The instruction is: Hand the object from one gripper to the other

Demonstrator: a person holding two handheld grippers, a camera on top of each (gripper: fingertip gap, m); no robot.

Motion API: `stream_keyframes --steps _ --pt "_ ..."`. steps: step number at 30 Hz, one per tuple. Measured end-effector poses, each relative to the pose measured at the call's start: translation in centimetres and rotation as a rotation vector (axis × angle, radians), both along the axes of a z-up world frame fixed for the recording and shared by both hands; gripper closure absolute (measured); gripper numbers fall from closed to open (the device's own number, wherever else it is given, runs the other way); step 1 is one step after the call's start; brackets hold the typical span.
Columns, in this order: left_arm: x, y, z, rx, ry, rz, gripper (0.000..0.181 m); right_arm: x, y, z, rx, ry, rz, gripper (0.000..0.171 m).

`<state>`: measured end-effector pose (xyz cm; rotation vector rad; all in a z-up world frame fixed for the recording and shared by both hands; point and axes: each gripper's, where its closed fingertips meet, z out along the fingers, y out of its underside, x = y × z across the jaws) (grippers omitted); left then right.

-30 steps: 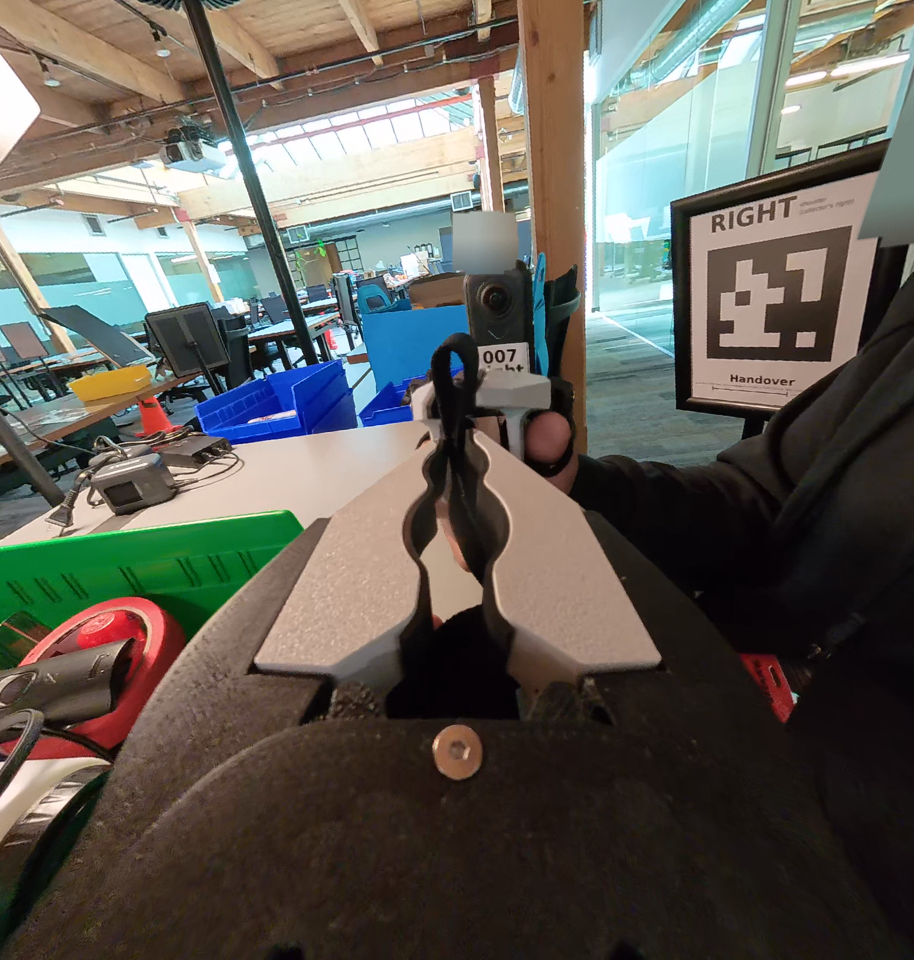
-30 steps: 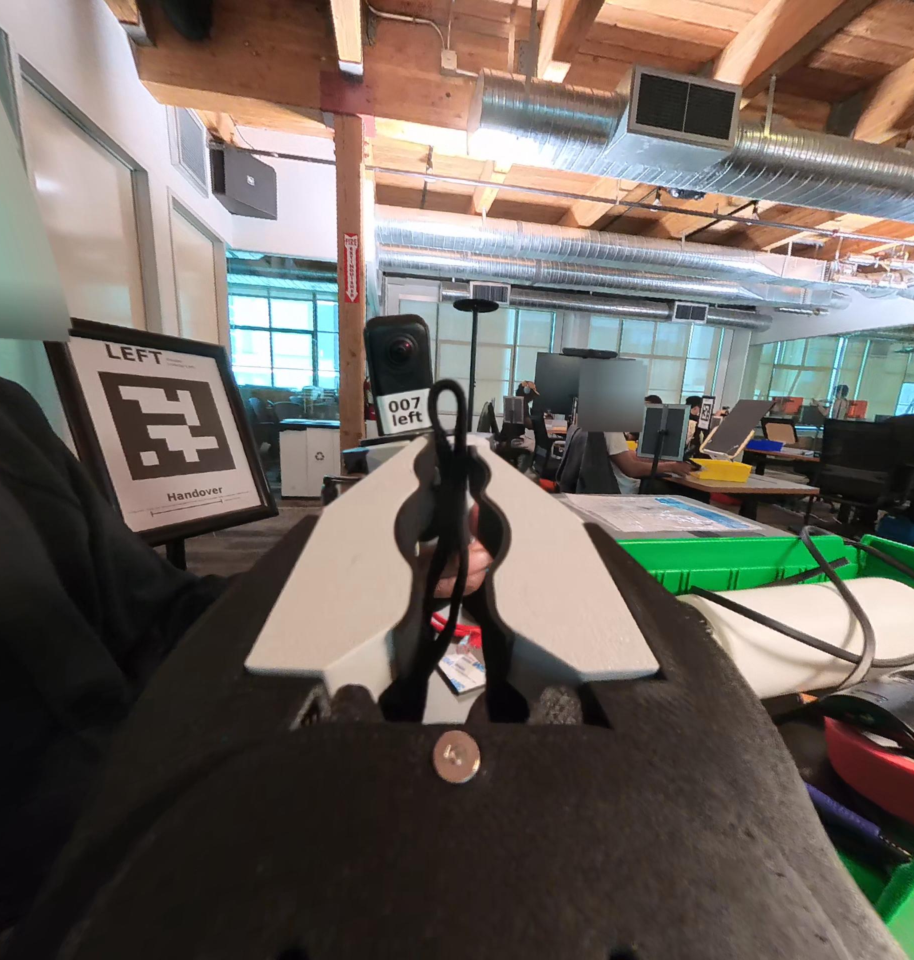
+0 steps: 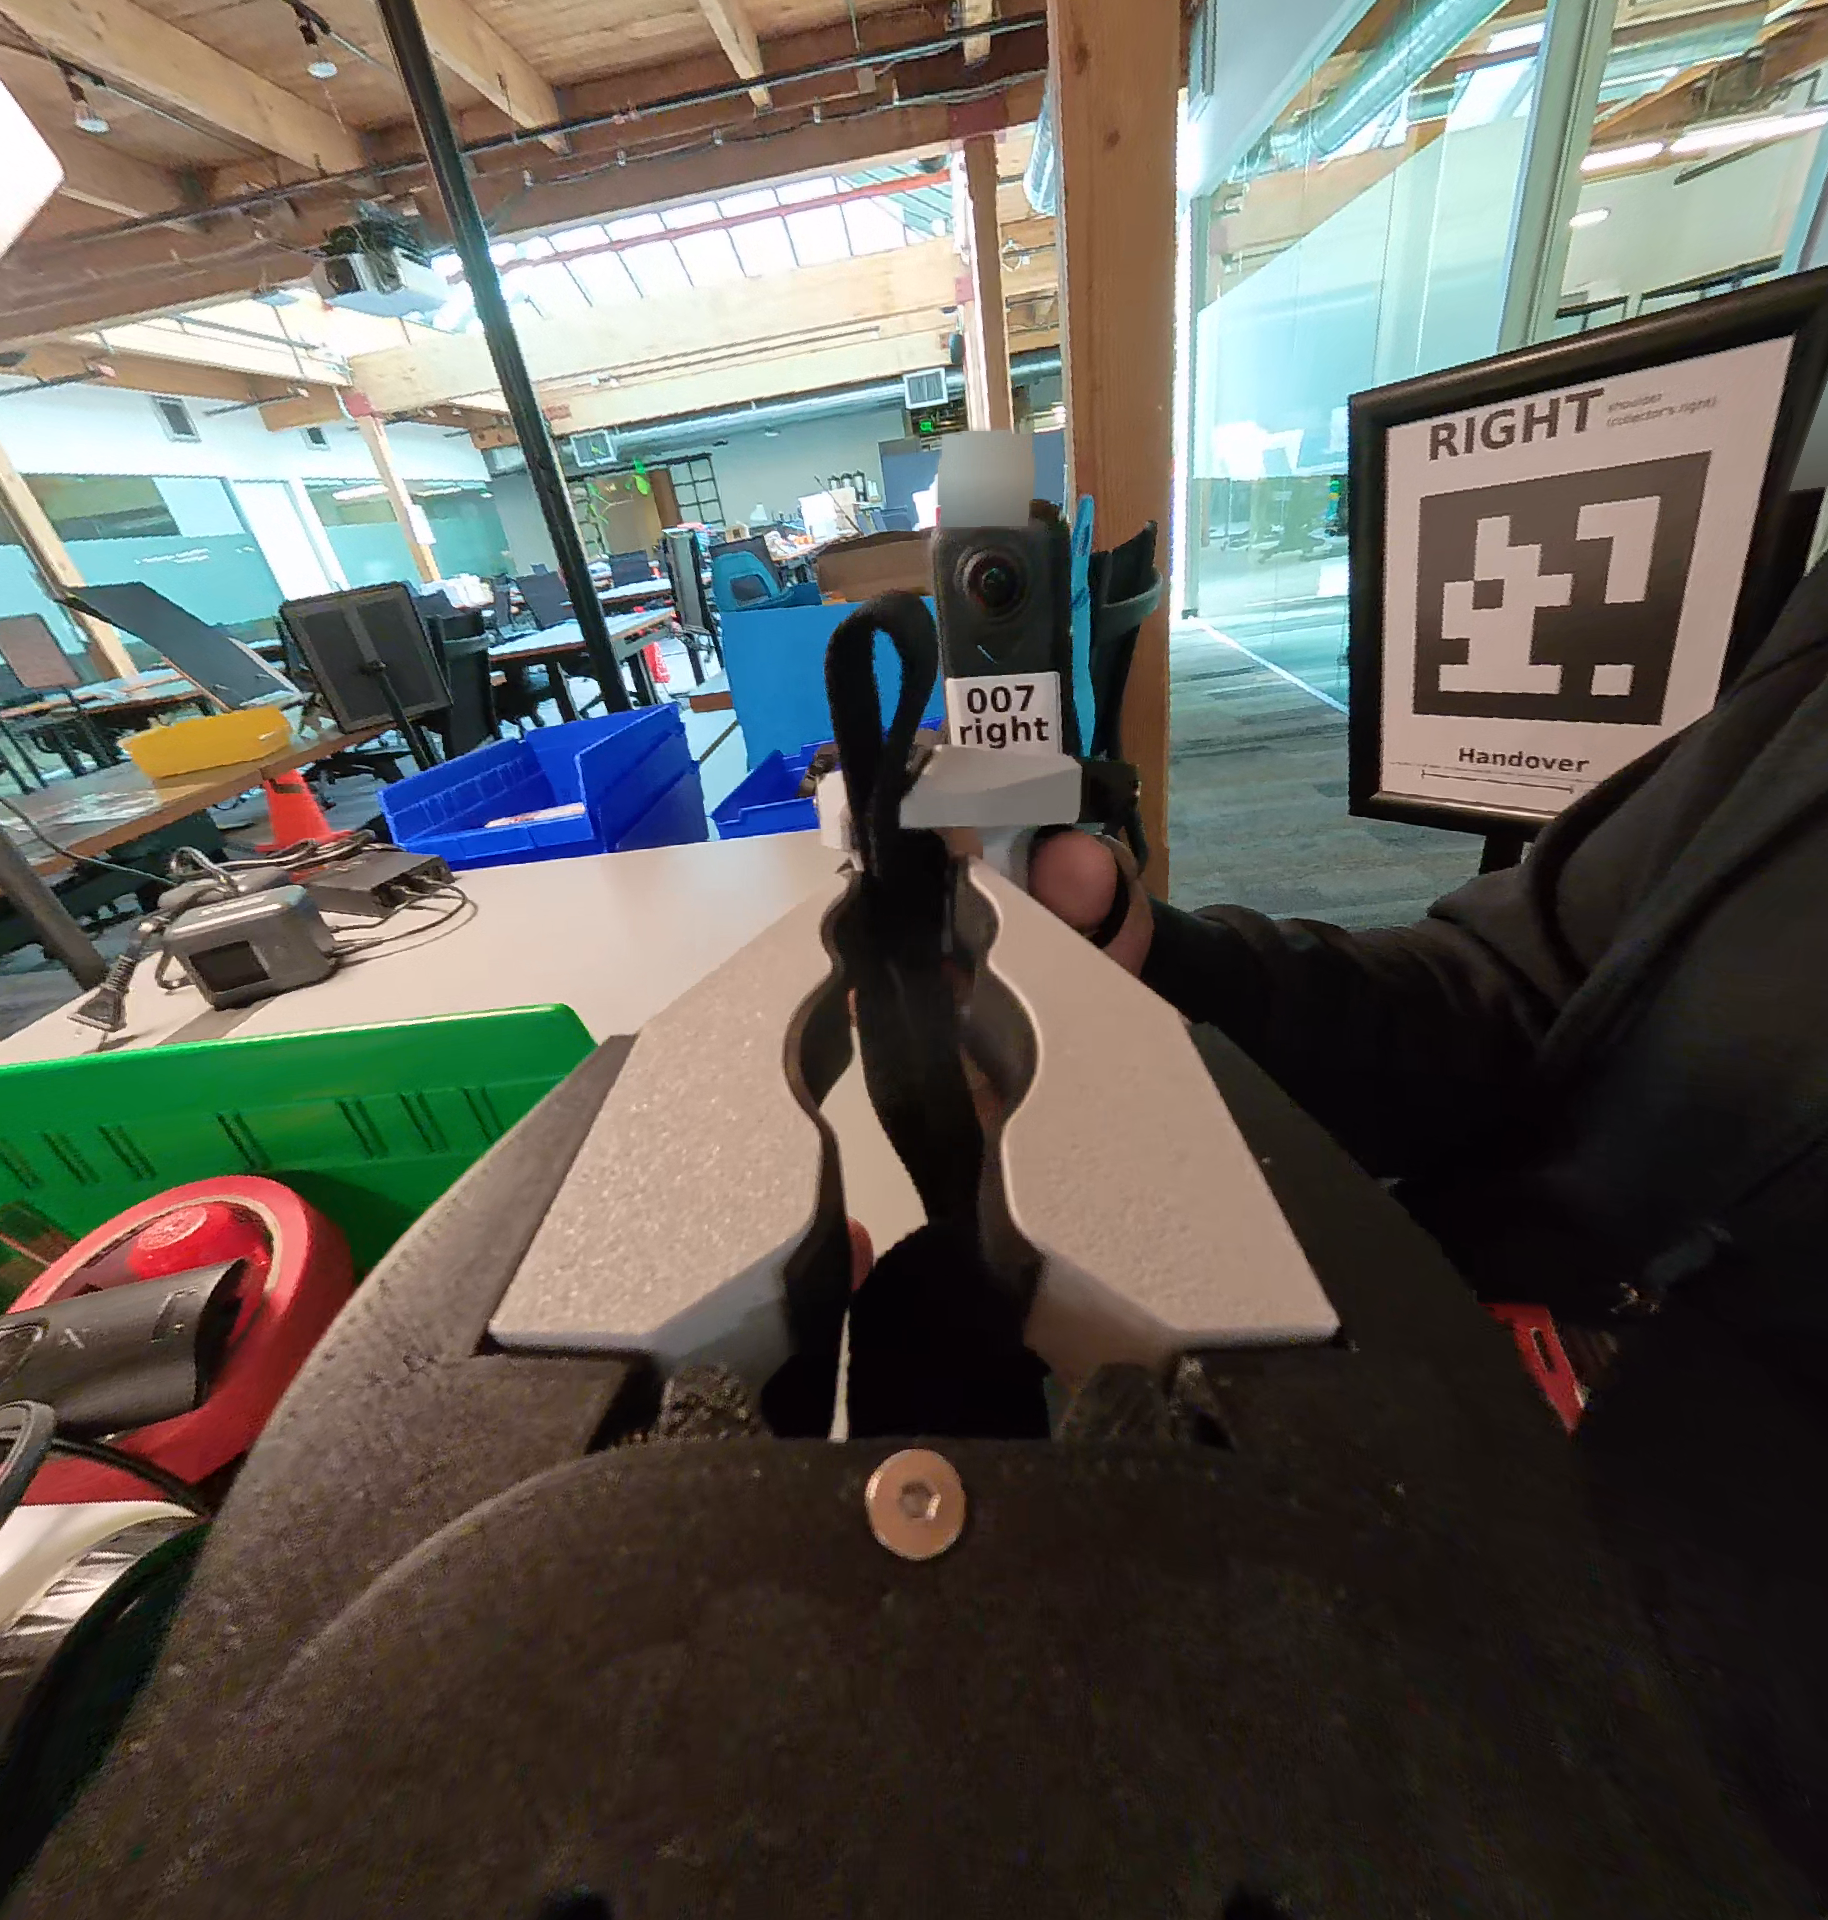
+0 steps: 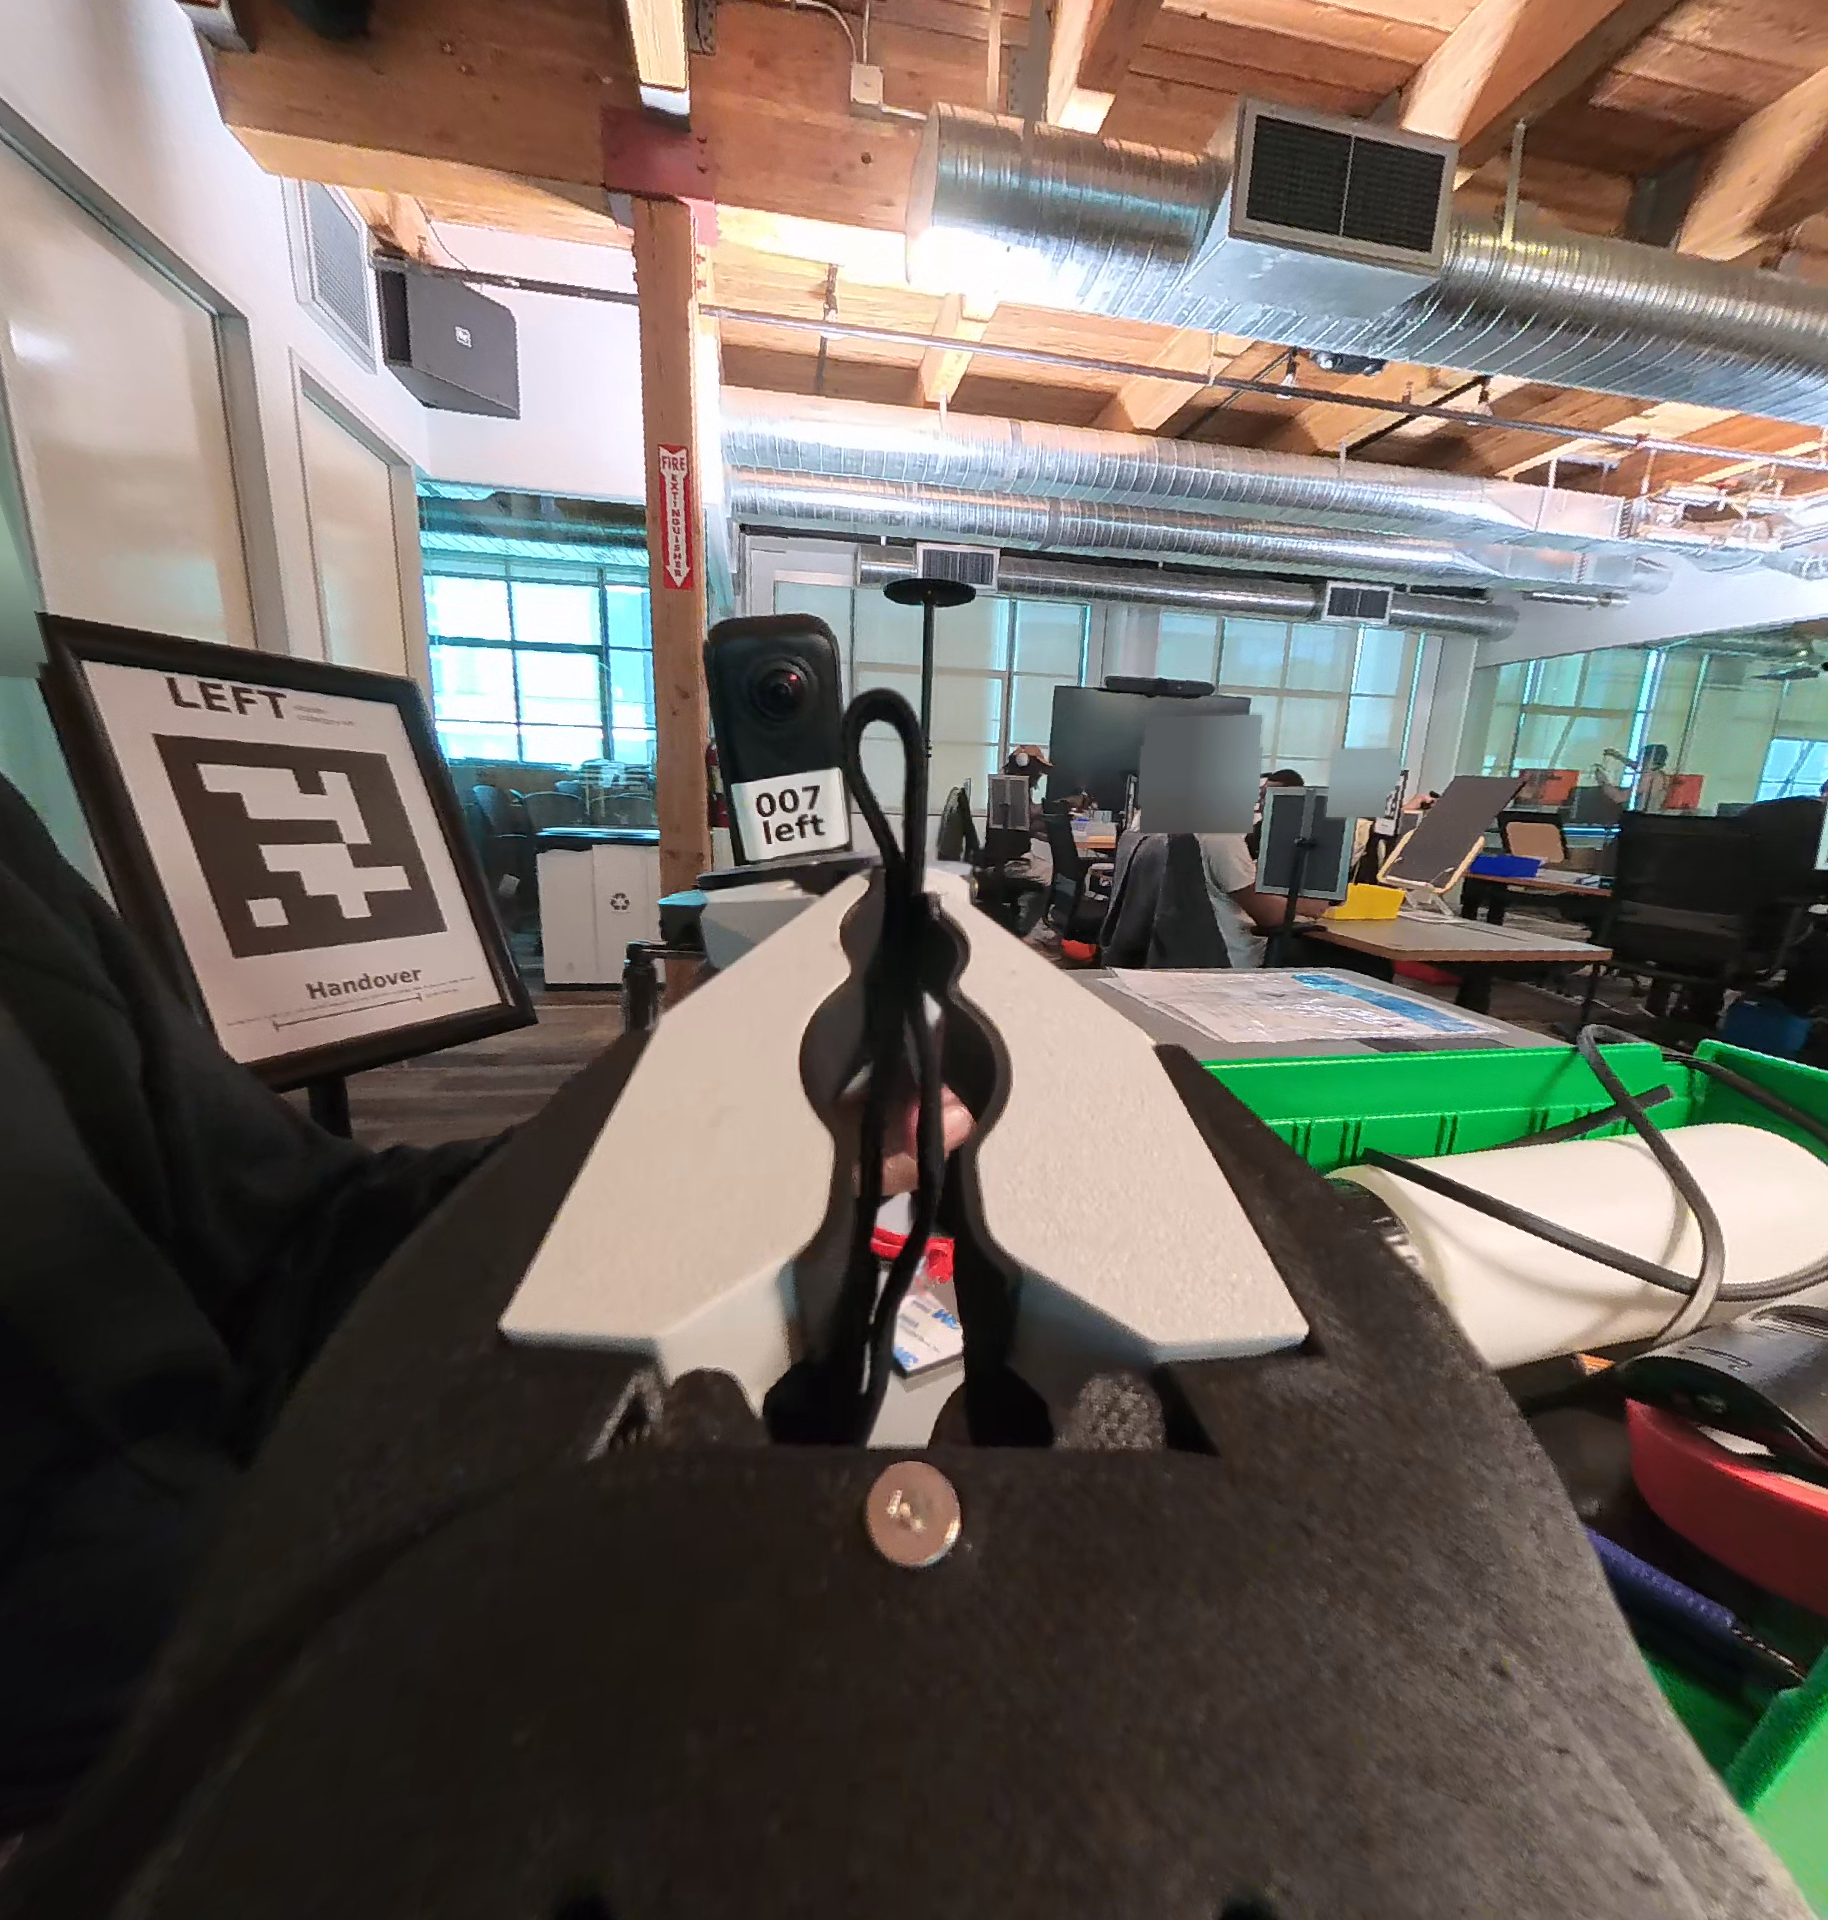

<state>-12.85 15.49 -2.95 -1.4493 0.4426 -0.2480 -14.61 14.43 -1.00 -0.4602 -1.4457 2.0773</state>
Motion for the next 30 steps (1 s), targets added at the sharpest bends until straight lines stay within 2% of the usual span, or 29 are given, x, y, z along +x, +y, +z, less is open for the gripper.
stream_keyframes --steps 2,6,9,12,15,20,24,28,30 --pt "-0.2 0.1 0.1 0.005 0.008 0.013 0.174 0.0 0.0 0.0 -0.008 -0.007 0.007 0.163" --pt "-0.7 0.0 0.5 0.025 -0.005 0.033 0.175 -0.4 0.2 -0.2 -0.024 -0.038 0.001 0.153" --pt "-0.6 0.0 0.4 0.024 -0.006 0.032 0.173 -0.4 0.3 -0.2 -0.007 -0.02 -0.019 0.164" --pt "-0.6 0.3 -0.2 -0.018 -0.008 0.027 0.159 -0.4 0.5 0.1 -0.026 -0.02 -0.015 0.165" --pt "-0.7 0.6 -0.7 -0.035 0.02 0.05 0.169 -0.2 0.8 0.5 -0.069 -0.02 0.006 0.164" --pt "-1.1 0.3 0.2 0.004 0.006 0.061 0.175 -0.6 1.1 0.5 -0.084 -0.037 -0.01 0.148" --pt "-1.5 0.4 0.3 0.006 -0.007 0.079 0.173 -0.8 0.9 0.1 -0.048 -0.034 -0.035 0.164" --pt "-1.4 0.4 0.2 -0.004 -0.038 0.065 0.162 -0.5 1.3 0.5 -0.086 -0.031 -0.01 0.165" --pt "-1.3 0.3 0.3 -0.004 -0.044 0.048 0.17 -0.5 1.2 0.5 -0.093 -0.042 0.0 0.163"
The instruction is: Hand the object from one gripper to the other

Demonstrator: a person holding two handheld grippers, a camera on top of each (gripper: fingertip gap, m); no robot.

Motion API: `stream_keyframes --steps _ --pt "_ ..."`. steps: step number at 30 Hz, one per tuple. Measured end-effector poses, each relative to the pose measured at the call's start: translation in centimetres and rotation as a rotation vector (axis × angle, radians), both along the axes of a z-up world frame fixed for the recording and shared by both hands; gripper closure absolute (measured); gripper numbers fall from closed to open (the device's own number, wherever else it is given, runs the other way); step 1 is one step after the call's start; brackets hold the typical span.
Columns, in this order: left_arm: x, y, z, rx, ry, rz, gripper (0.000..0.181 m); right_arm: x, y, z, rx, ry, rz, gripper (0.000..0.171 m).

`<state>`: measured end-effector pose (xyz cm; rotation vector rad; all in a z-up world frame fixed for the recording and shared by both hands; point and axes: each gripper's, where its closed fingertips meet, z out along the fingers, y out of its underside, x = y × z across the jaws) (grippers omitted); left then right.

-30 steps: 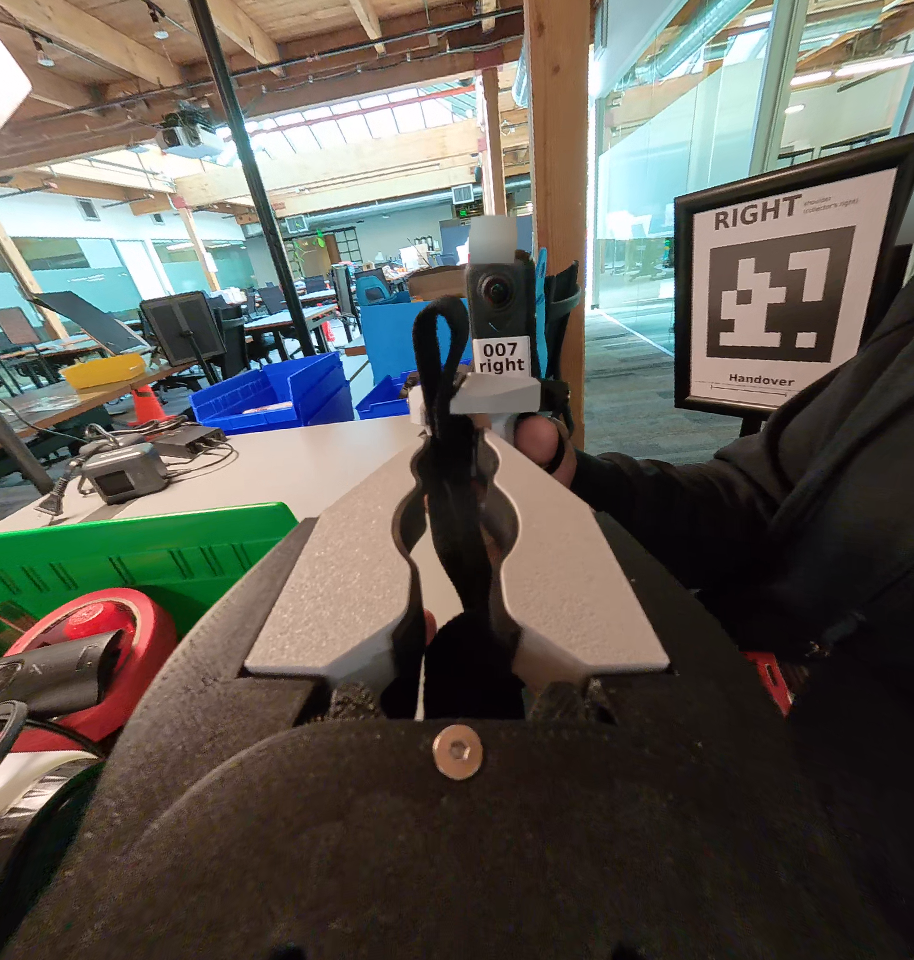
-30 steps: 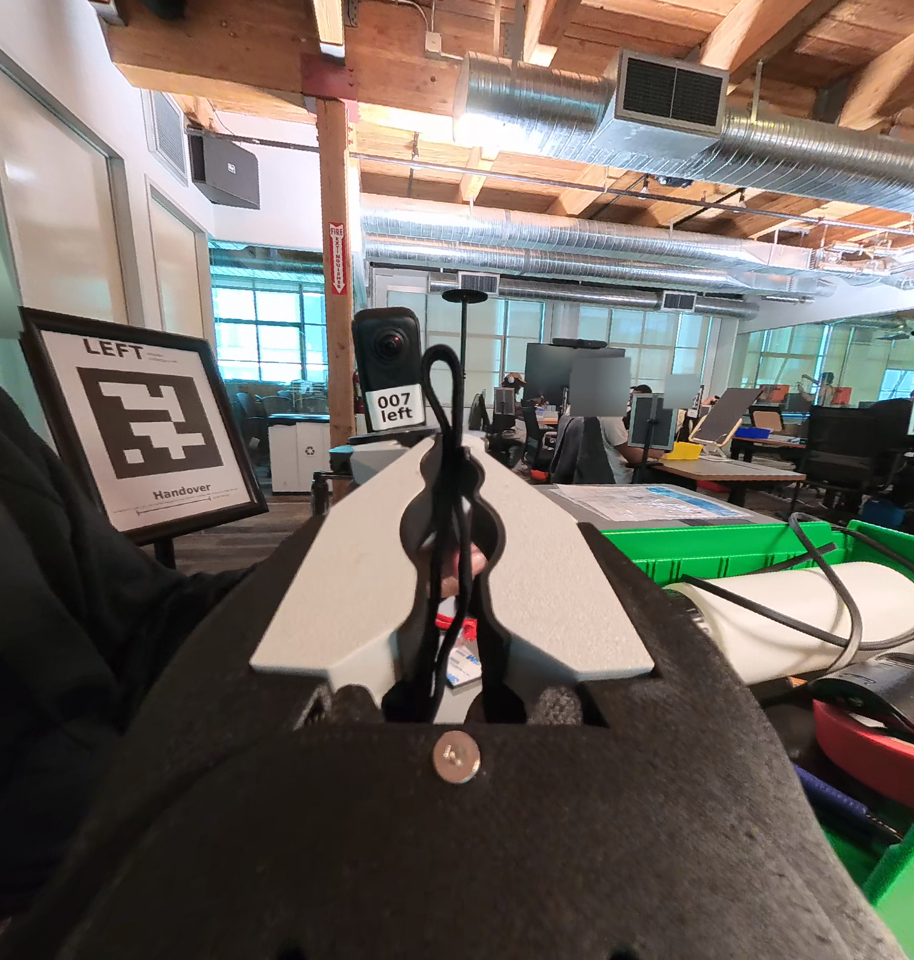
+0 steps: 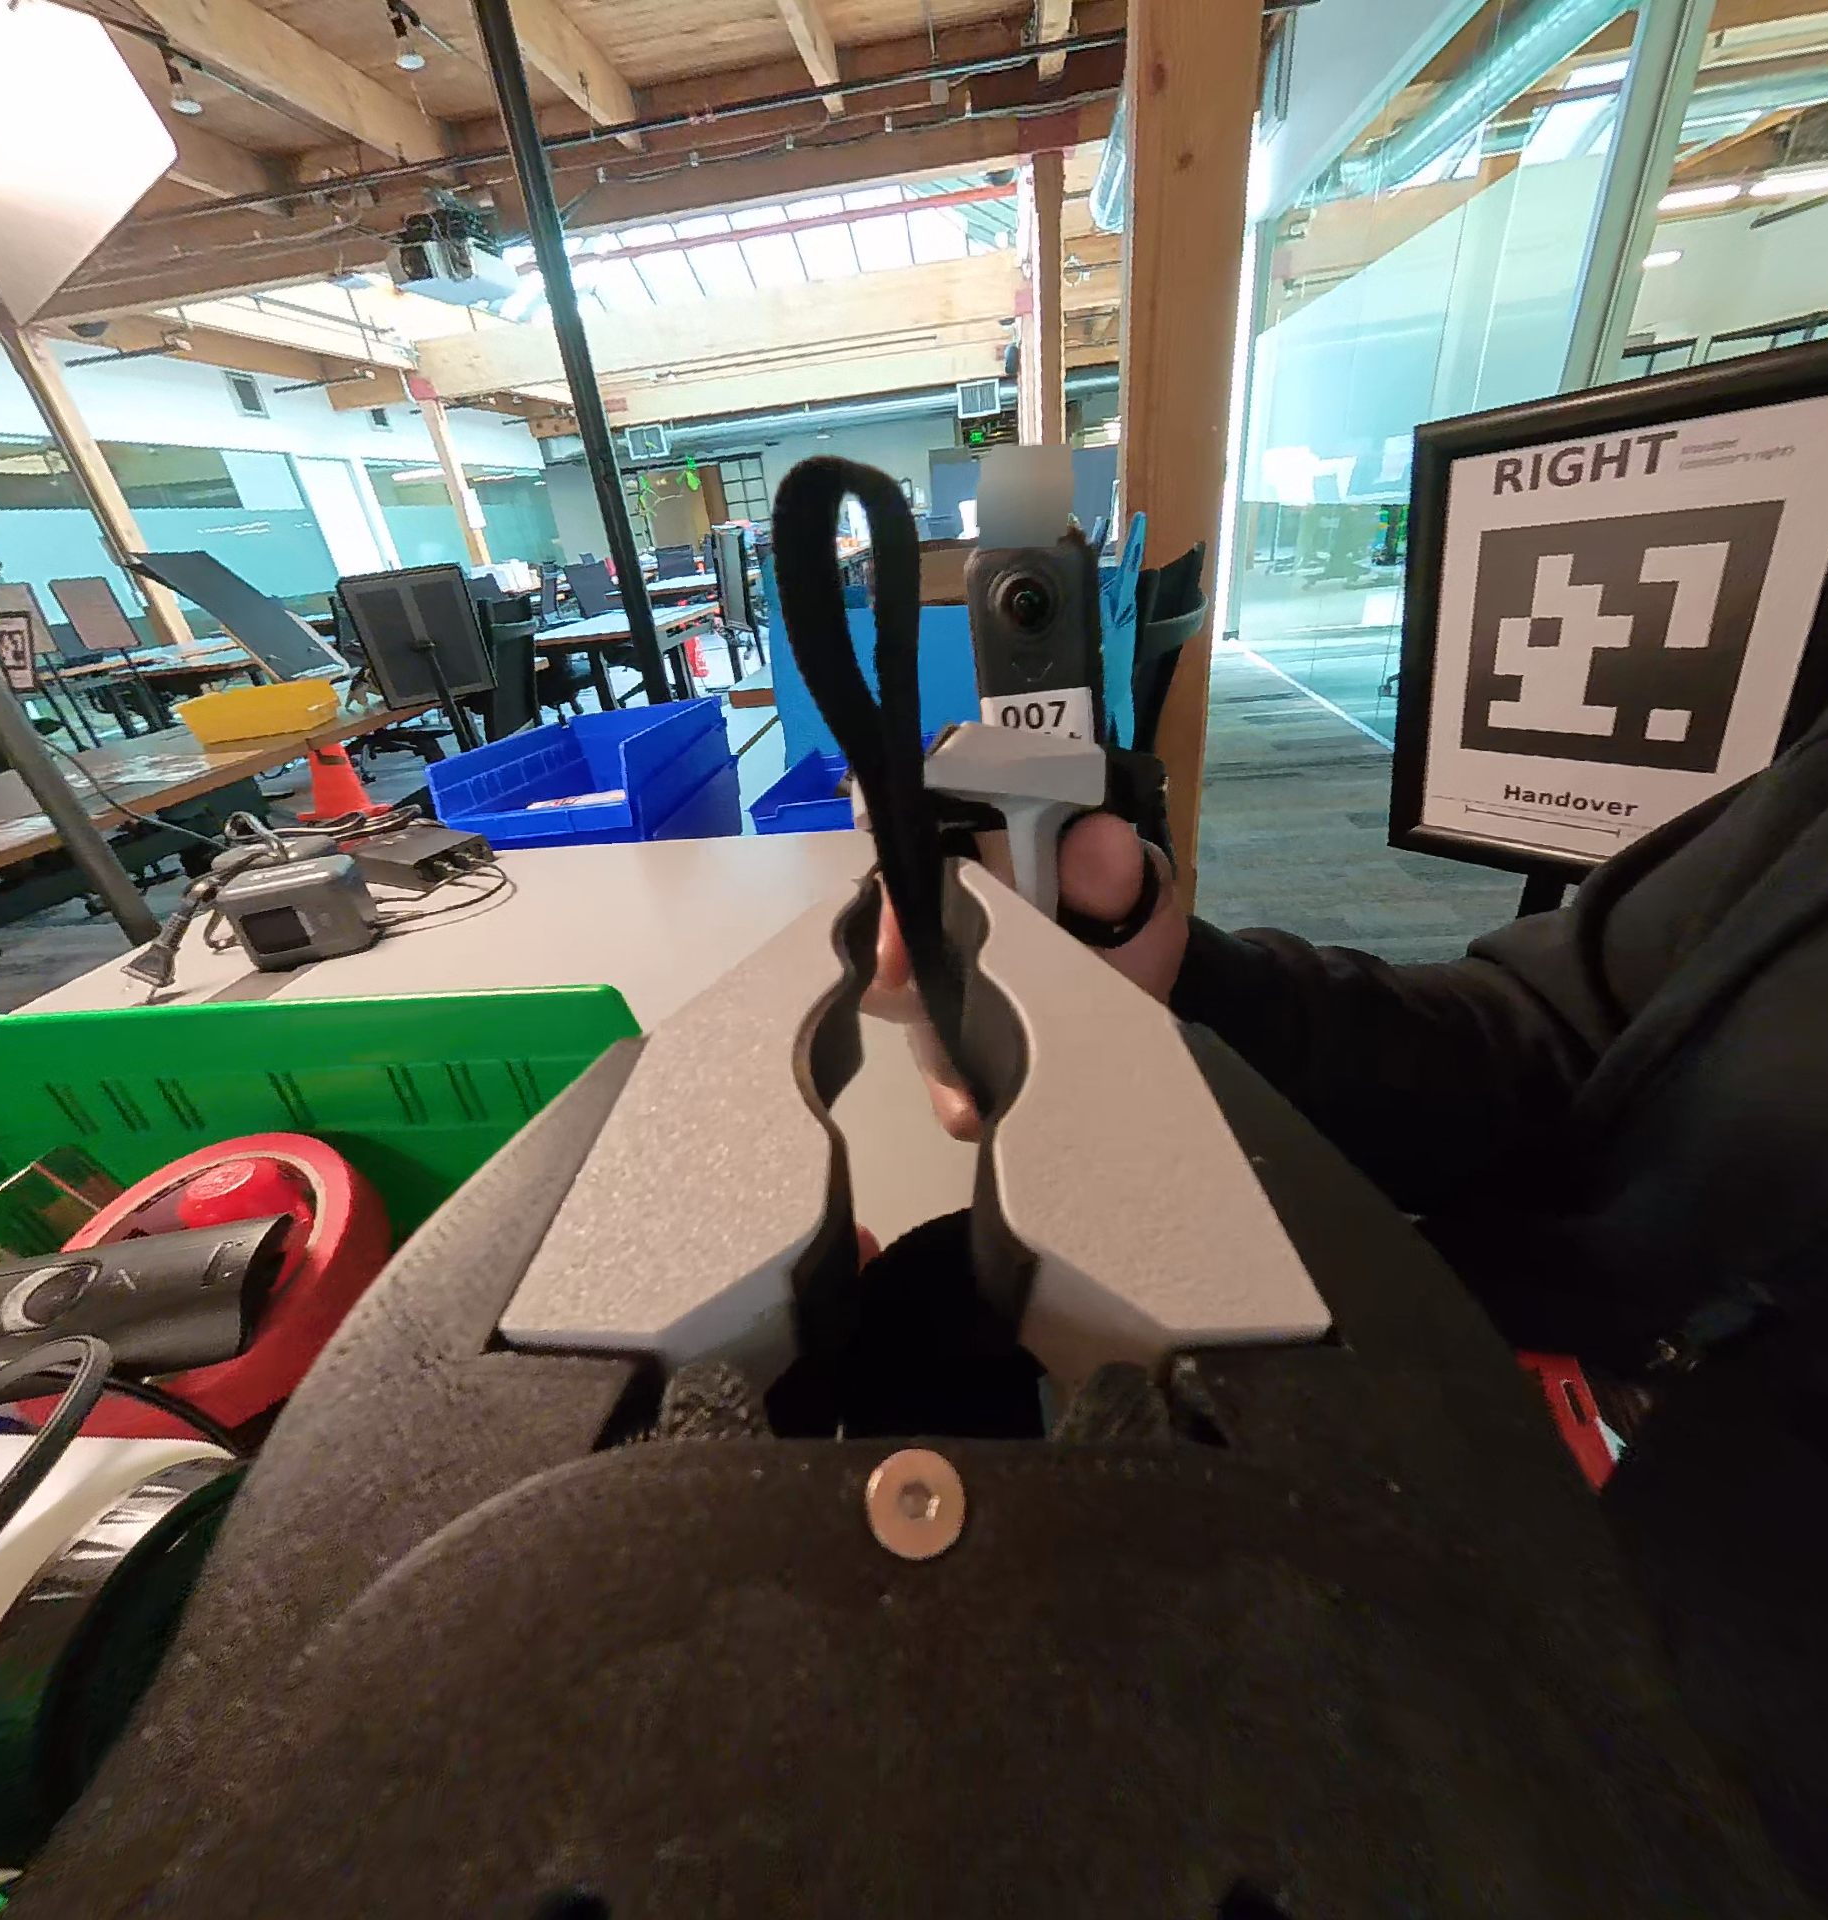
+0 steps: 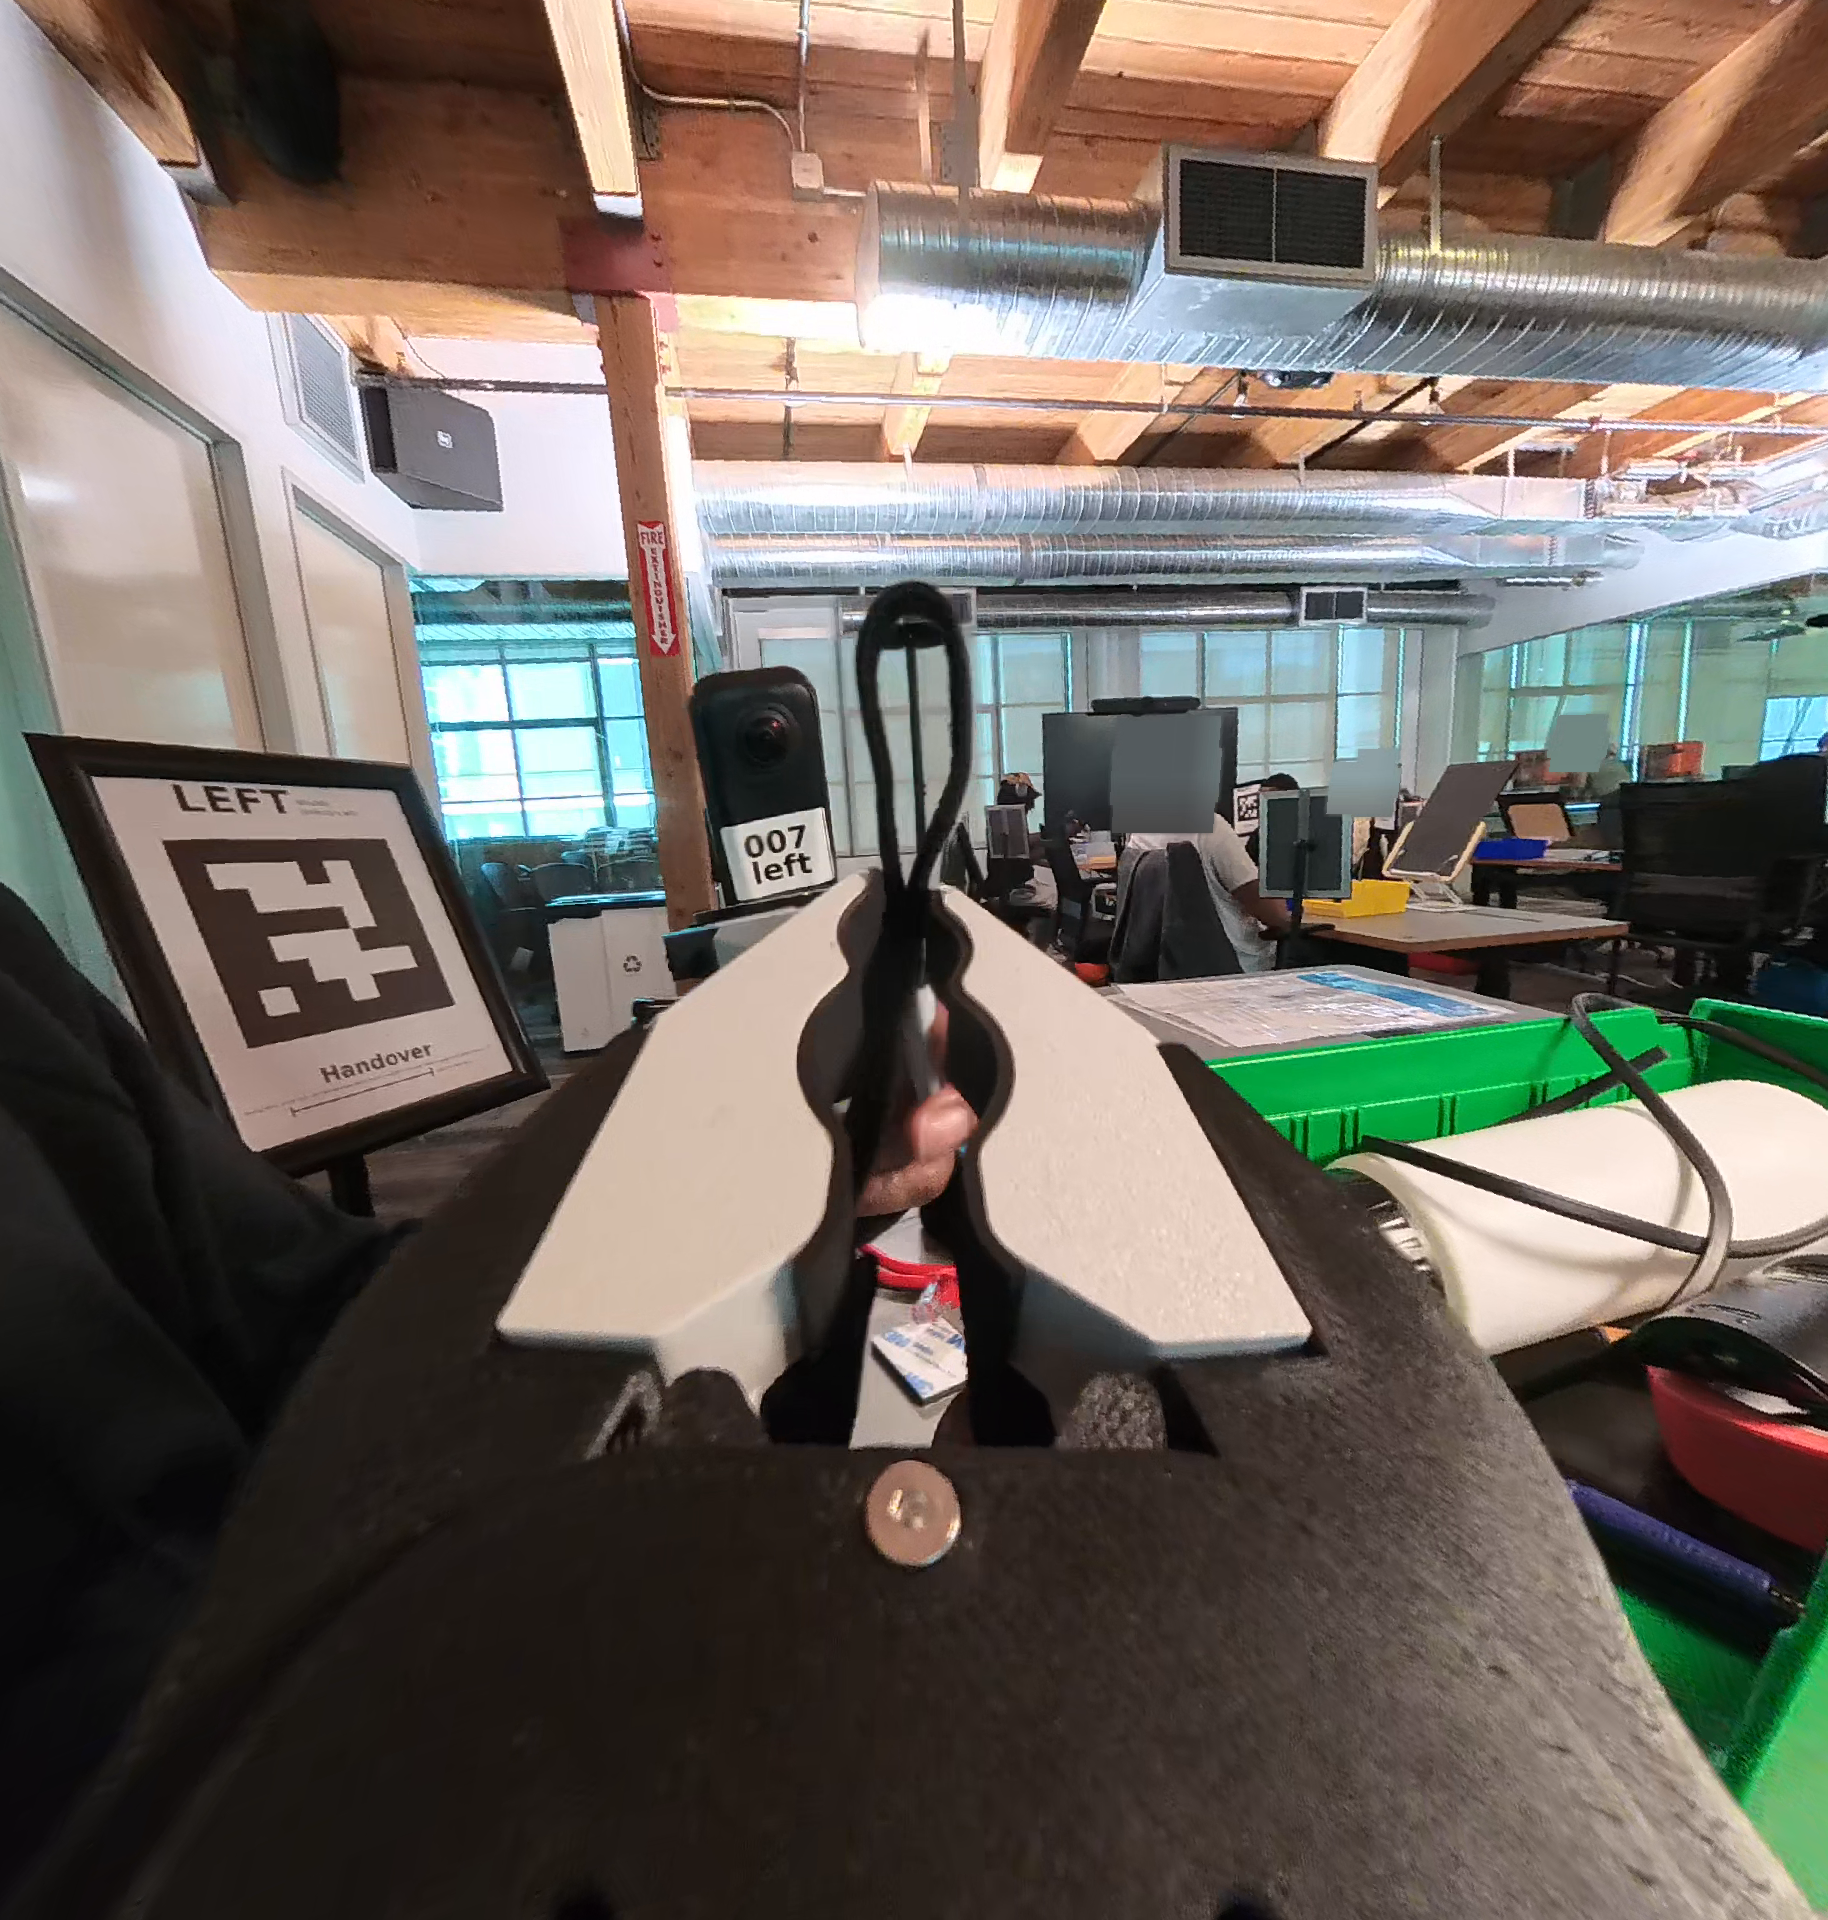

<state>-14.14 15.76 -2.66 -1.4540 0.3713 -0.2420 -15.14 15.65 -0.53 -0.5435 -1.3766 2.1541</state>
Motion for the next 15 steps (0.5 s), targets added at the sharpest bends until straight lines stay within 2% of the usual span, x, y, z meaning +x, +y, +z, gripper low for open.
stream_keyframes --steps 5,8,11,13,15 --pt "-0.83 -0.22 0.83 0.038 -0.031 0.028 0.176 -0.46 -0.35 -0.59 0.011 -0.043 0.011 0.15" --pt "-0.68 -0.35 0.97 0.048 -0.03 0.02 0.175 -0.65 -0.45 -0.75 0.028 -0.038 -0.011 0.163" --pt "-0.64 -0.16 0.64 0.028 -0.034 0.021 0.171 -0.6 -0.31 -0.72 0.034 -0.03 -0.02 0.164" --pt "-0.53 -0.06 0.34 0.009 -0.038 0.012 0.162 -0.41 -0.27 -0.5 0.02 -0.023 -0.009 0.165" --pt "-0.48 0.06 0.04 -0.005 -0.026 0.015 0.164 -0.31 -0.22 -0.39 0.007 -0.024 0.001 0.165"
